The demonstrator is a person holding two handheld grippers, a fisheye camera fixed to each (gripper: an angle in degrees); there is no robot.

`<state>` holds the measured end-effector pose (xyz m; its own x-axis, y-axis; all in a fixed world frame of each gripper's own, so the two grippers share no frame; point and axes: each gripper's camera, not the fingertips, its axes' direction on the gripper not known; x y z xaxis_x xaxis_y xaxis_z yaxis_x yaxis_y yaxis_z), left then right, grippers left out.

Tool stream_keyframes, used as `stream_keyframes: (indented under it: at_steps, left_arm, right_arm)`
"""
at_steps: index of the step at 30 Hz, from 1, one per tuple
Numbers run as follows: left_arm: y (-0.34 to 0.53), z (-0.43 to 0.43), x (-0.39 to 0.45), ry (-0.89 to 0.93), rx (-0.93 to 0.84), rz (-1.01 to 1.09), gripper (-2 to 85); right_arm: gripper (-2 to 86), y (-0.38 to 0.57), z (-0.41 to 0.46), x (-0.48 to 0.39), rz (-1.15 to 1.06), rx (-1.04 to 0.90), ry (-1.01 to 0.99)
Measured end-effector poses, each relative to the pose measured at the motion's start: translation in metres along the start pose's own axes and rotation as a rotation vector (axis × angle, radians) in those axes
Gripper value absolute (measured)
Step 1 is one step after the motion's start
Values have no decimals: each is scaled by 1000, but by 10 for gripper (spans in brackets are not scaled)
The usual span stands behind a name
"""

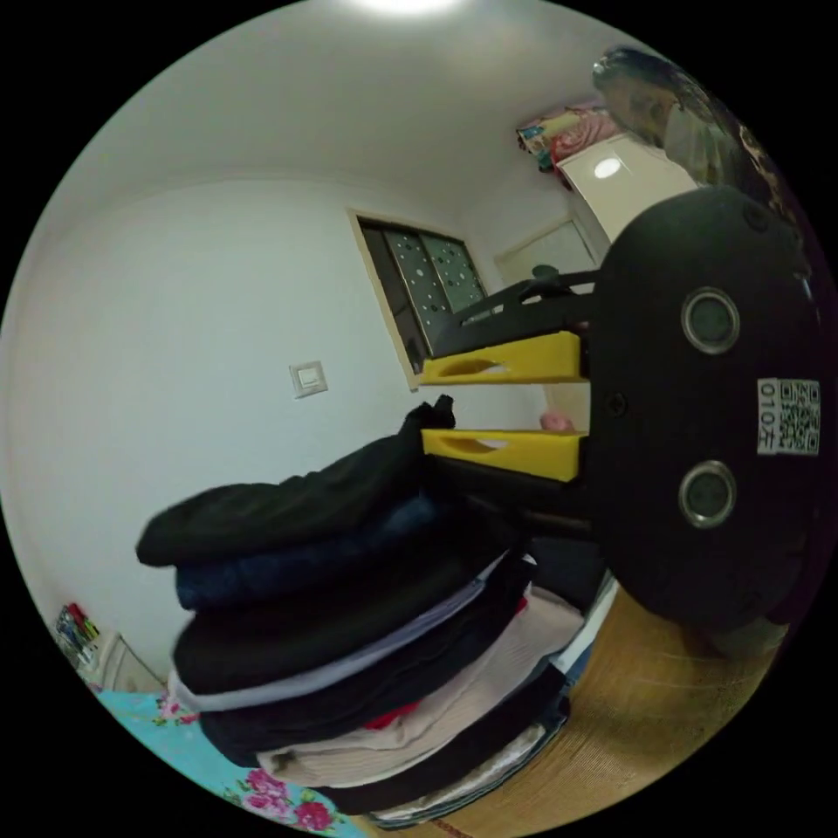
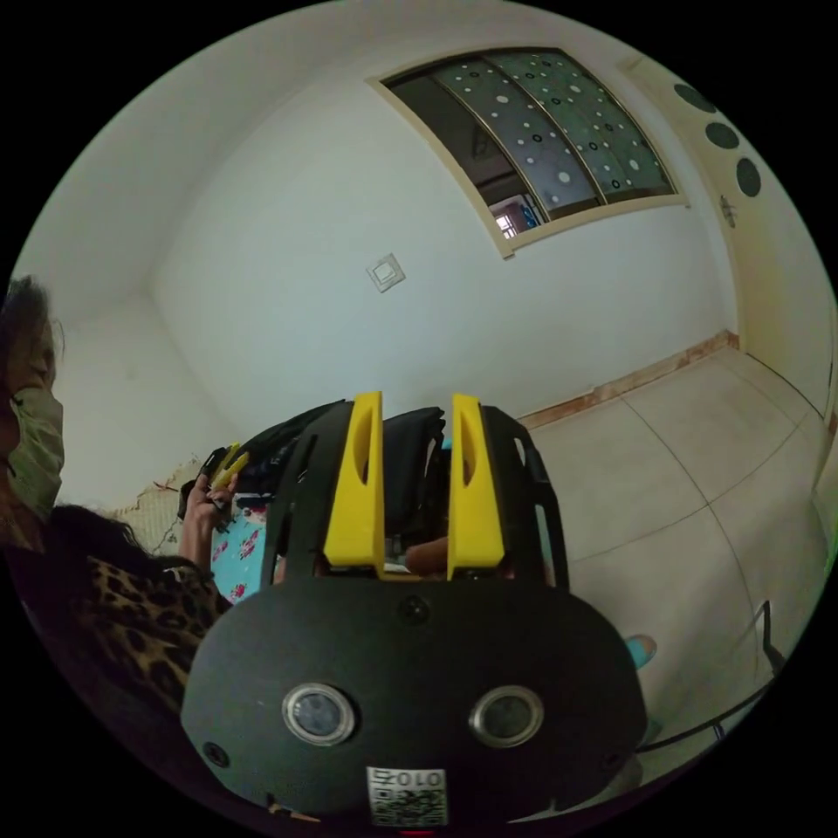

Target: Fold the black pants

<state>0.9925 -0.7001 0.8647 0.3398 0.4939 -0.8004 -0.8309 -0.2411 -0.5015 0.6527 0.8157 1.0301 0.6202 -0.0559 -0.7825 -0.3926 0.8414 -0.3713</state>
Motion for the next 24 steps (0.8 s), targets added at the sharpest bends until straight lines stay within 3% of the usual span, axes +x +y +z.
stream_keyframes:
  at_steps: [8,16,18,24]
  left_arm:
    - [-6,2,35,-7,-47,117,0]
    - [31,-26,38,62,-28,222,0]
    - [35,-35,42,75,-5,270,1]
    - [42,-52,44,22,-2,355,18]
  right_arm:
    - [119,-46,96,-27,-49,-162,-161]
    - [149,-82,297,-111,-5,-571,-811]
    - [152,-87,339,-129,37,-636,-892]
    - [152,-90,441,-178,184,-762,-948]
